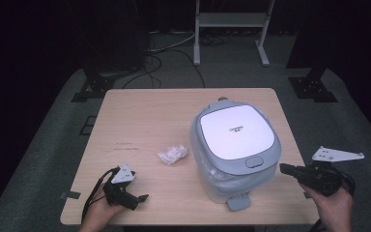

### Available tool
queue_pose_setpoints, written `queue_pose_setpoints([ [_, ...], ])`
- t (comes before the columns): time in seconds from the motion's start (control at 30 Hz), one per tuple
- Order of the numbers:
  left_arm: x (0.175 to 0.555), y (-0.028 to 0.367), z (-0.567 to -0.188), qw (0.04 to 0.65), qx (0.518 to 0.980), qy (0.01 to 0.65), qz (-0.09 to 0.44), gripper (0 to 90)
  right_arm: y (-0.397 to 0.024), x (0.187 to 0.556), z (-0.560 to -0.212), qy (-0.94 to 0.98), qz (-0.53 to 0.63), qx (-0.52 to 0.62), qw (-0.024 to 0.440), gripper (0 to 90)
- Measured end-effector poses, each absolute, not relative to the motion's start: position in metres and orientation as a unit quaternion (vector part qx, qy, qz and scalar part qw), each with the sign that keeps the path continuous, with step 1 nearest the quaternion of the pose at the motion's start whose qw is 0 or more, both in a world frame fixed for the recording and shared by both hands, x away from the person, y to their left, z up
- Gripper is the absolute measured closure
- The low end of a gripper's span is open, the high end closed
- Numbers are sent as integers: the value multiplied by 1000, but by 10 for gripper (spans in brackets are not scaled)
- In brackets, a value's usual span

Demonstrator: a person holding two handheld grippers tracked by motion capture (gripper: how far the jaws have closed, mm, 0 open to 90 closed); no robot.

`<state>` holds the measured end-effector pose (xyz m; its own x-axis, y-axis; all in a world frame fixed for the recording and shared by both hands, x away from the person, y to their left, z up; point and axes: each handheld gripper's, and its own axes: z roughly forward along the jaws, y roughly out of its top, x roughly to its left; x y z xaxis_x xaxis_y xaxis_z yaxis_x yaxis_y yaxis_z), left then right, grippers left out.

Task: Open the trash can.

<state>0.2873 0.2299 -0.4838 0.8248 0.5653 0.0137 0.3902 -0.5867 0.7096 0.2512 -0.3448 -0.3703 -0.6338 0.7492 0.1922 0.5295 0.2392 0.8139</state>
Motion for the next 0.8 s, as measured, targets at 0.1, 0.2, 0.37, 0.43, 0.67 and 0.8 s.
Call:
queue_pose_setpoints([
  [0.1,287,230,-484,365,883,271,120,0,-345,250,-365,776,465,409,118,900],
  [0.2,287,230,-484,365,883,271,120,0,-345,249,-358,777,469,403,120,900],
  [0.37,287,230,-484,365,883,270,120,0,-344,246,-343,776,480,390,120,899],
  [0.43,287,230,-484,365,883,271,120,0,-344,245,-337,775,483,388,123,899],
  [0.67,287,230,-484,366,882,270,121,0,-344,241,-311,768,507,368,132,899],
  [0.8,287,230,-484,367,882,271,121,0,-344,240,-301,765,517,358,138,899],
])
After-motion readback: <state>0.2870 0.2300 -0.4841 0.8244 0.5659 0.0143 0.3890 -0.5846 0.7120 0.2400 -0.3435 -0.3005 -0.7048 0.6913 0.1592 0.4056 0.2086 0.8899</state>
